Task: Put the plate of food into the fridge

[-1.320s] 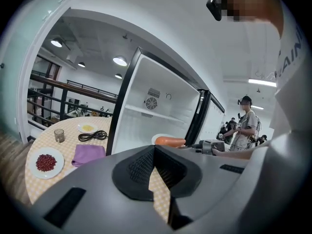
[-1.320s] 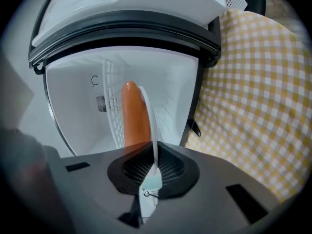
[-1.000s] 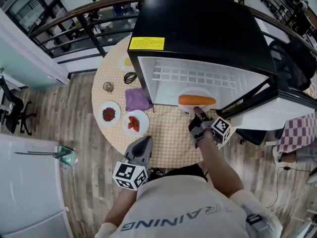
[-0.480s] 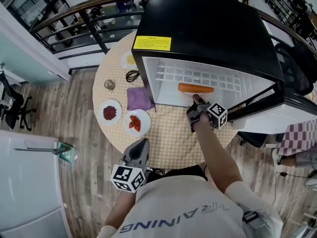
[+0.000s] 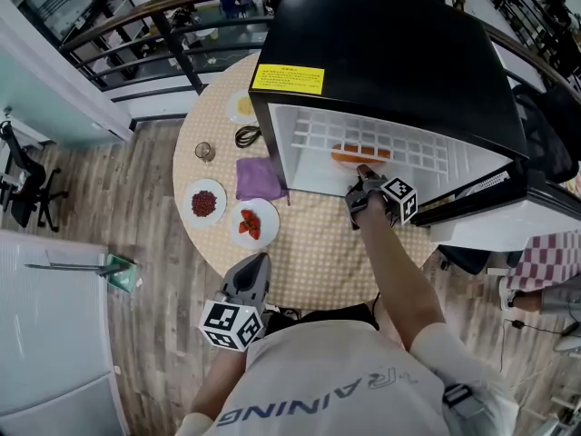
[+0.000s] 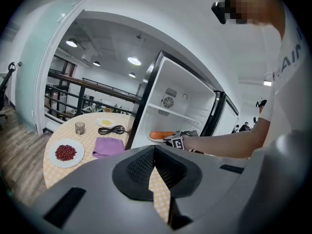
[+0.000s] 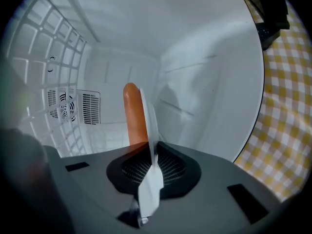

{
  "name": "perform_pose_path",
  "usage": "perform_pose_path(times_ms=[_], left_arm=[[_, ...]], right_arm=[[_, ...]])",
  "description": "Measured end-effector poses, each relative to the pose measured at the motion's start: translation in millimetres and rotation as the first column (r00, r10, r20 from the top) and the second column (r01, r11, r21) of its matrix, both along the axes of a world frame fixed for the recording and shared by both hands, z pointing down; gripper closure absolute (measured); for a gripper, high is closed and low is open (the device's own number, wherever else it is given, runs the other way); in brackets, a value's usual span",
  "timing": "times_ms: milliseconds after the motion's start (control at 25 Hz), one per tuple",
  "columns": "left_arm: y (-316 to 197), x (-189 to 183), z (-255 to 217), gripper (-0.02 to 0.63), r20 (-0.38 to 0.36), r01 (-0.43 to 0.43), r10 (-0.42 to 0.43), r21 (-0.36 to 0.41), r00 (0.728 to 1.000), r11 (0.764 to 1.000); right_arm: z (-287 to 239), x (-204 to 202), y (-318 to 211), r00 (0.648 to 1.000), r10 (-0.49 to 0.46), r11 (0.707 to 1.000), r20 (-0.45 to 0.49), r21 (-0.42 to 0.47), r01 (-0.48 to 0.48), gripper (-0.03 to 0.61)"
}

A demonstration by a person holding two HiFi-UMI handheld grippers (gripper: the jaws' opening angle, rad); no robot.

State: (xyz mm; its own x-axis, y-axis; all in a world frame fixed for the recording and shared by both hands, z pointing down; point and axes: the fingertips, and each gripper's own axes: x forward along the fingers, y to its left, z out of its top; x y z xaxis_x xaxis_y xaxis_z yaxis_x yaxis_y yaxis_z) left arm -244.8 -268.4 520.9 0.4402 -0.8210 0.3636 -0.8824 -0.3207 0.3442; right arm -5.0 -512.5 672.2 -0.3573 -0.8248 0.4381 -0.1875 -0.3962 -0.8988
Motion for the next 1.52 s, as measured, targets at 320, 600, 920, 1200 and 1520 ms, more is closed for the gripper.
perform_pose_path(times_ms=[320, 600, 920, 1200, 1520], left_arm=[[0.2, 1.9, 2.2, 0.606, -0.017, -0.006, 0.006, -0.010, 1.000, 1.000], [2.8, -1.3, 3.1, 0.606, -0.036, 0.007, -0.007, -0.020, 0.999, 1.000], [8.1, -0.4, 7.2, 0.606, -0.052, 0.010, -0.012, -0.035, 0.999, 0.999], [13.5, 5.1, 9.8, 0.606, -0.065, -0.004, 0.001, -0.047, 0.998, 0.999], [16.5, 9.9, 8.0, 0.606, -0.093, -0.018, 0.014, -0.047, 0.996, 0.999]], right_arm=[[-2.7, -1.8, -3.7, 0.999, 0.016, 1.000, 0.039, 0.020, -0.017, 0.520], [-6.2, -11.1, -1.0, 0.967, -0.168, 0.979, -0.190, 0.078, 0.186, 0.484], [-11.6, -22.4, 0.8, 0.862, -0.330, 0.916, -0.384, 0.092, 0.391, 0.372], [-9.3, -28.7, 8.9, 0.621, -0.478, 0.811, -0.621, -0.040, 0.584, 0.350], [2.3, -31.0, 27.6, 0.392, -0.565, 0.720, -0.726, -0.201, 0.664, 0.351]])
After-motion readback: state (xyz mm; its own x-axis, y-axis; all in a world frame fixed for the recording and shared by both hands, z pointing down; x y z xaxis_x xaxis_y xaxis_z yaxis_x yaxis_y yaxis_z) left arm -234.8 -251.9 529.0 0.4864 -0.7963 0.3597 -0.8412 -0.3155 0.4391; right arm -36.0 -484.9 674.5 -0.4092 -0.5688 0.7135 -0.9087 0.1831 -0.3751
